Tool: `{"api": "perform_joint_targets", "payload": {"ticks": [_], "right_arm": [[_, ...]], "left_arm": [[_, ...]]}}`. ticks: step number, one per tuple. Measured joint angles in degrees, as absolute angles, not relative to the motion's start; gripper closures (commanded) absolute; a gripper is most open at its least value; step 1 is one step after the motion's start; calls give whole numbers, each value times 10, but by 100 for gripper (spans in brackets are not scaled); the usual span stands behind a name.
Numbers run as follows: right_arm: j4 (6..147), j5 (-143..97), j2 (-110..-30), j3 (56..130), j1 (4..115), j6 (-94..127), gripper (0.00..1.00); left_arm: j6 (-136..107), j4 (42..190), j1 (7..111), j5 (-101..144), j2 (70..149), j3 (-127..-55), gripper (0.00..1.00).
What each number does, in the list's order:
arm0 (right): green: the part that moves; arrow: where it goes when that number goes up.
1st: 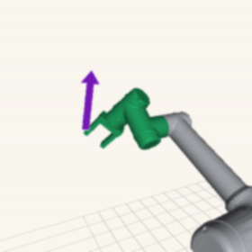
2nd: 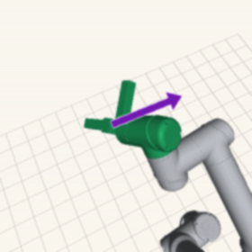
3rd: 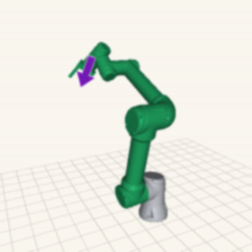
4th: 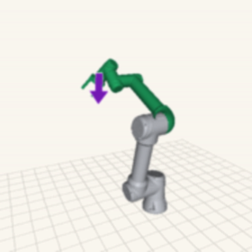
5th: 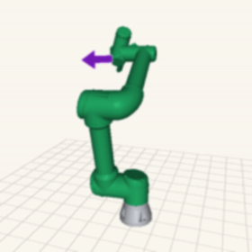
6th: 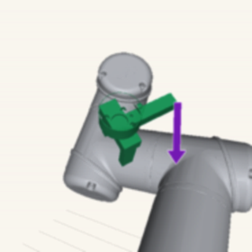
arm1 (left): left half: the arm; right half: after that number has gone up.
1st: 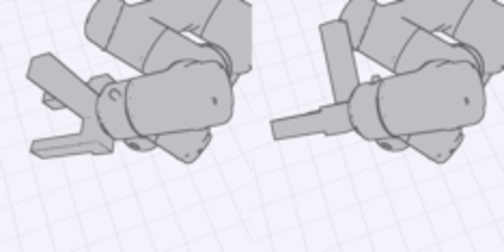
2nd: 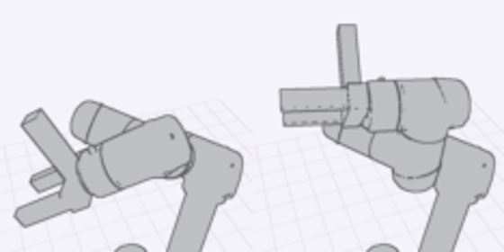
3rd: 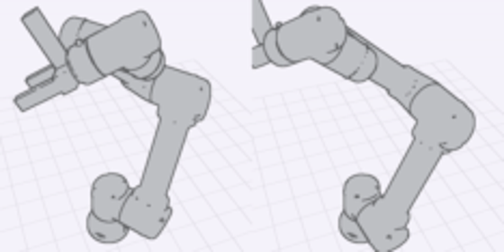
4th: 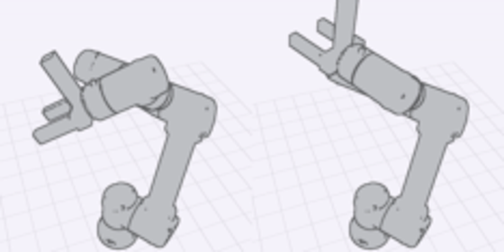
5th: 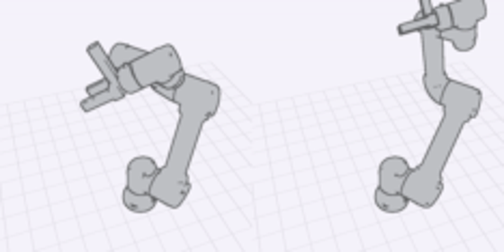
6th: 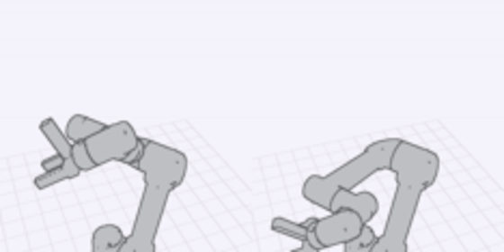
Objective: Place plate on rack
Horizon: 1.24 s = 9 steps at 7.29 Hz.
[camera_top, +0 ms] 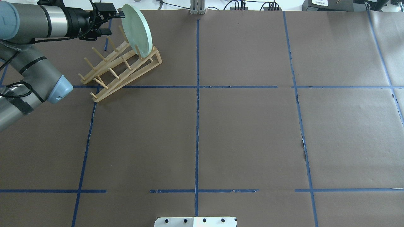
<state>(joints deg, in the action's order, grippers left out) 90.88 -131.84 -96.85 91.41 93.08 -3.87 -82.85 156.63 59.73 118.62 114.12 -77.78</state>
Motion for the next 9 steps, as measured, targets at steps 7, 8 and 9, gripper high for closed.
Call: {"api": "perform_joint_targets", "payload": {"ticks": [7,8,9], "right_arm": [[909,-1318,-969,914,931,-39,0],[909,-1318,-969,914,931,-39,0],[909,-1318,-969,914,931,-39,0]], "left_arm": [[-119,1204,868,1285,945,-852,0],[-36,1101,916,1286,944,-878,0],[6,1010,940,1290,943,-902,0]]}}
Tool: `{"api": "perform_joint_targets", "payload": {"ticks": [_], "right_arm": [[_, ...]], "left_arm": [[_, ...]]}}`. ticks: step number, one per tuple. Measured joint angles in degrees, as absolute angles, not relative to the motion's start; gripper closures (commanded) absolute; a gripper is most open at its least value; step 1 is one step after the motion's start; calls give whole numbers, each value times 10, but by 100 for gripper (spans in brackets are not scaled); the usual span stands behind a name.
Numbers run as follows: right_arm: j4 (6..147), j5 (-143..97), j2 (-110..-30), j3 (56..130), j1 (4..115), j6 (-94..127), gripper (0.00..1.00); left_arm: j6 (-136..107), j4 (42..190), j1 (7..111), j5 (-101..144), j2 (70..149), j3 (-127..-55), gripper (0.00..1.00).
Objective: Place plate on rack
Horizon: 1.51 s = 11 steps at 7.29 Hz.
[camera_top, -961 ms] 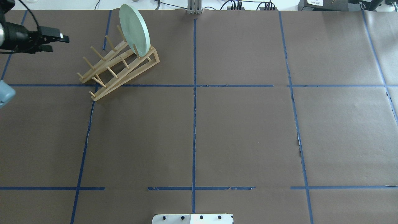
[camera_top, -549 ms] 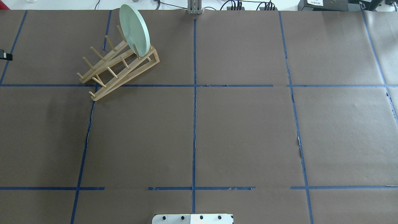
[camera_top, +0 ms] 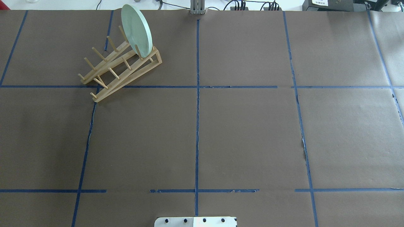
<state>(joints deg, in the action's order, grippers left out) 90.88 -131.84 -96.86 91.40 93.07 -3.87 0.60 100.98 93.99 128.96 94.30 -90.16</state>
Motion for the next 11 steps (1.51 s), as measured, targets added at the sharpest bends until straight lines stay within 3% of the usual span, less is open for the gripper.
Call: {"api": "perform_joint_targets", "payload": {"ticks": [3,11], "right_arm": [[909,-1318,-969,914,931,-39,0],[909,-1318,-968,914,931,-39,0]], "left_arm": [[28,848,953,1338,940,-933,0],[30,834,952,1369,888,-951,0]]}}
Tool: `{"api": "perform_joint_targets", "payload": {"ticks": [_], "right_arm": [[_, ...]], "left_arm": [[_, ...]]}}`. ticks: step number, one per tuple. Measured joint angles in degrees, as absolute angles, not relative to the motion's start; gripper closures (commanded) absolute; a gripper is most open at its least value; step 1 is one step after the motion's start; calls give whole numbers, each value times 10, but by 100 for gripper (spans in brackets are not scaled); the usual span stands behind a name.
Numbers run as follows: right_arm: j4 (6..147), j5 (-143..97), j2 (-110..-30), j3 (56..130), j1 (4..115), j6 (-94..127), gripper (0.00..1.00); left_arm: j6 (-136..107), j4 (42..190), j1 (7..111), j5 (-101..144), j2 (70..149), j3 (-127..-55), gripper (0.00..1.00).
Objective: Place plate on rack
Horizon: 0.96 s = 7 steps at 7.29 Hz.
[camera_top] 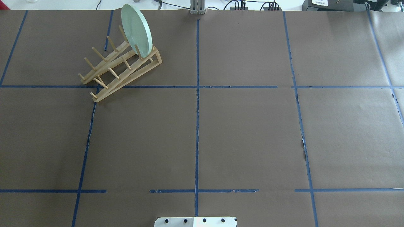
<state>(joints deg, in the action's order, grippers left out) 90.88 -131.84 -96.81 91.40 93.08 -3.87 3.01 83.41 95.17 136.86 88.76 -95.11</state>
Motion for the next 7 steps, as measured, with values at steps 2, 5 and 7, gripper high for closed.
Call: {"api": "perform_joint_targets", "payload": {"ticks": [2,5,7], "right_arm": [[909,-1318,-968,914,931,-39,0],[909,-1318,-968,914,931,-39,0],[909,-1318,-969,914,931,-39,0]], "left_arm": [[30,830,951,1365,893,-951,0],[32,830,951,1362,895,-954,0],[32,831,951,1361,896,-959,0]]}}
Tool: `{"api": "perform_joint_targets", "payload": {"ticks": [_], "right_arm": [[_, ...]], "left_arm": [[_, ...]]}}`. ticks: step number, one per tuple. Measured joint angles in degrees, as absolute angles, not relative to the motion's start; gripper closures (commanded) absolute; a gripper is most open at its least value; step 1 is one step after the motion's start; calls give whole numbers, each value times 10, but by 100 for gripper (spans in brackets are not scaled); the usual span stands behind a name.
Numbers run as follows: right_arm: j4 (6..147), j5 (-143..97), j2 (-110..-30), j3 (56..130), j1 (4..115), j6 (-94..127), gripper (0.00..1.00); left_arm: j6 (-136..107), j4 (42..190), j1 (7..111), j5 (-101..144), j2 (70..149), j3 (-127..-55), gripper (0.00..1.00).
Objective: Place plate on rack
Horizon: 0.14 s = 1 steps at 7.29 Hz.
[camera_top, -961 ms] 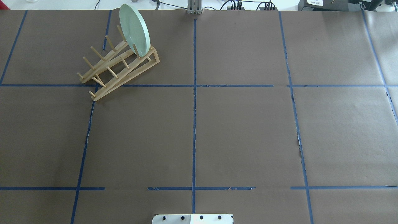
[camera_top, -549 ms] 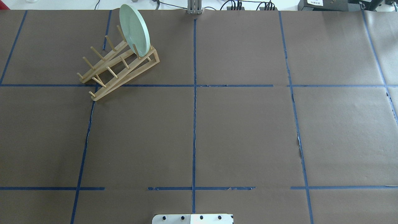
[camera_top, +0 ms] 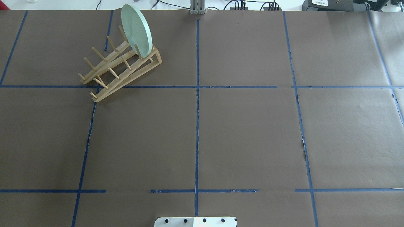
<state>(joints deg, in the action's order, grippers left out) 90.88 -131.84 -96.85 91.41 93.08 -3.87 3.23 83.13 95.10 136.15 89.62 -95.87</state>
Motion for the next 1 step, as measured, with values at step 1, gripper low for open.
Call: {"api": "perform_joint_targets", "payload": {"ticks": [1], "right_arm": [[909,-1318,-969,914,931,-39,0]], "left_arm": [[32,831,951,1361,899,-960,0]]}}
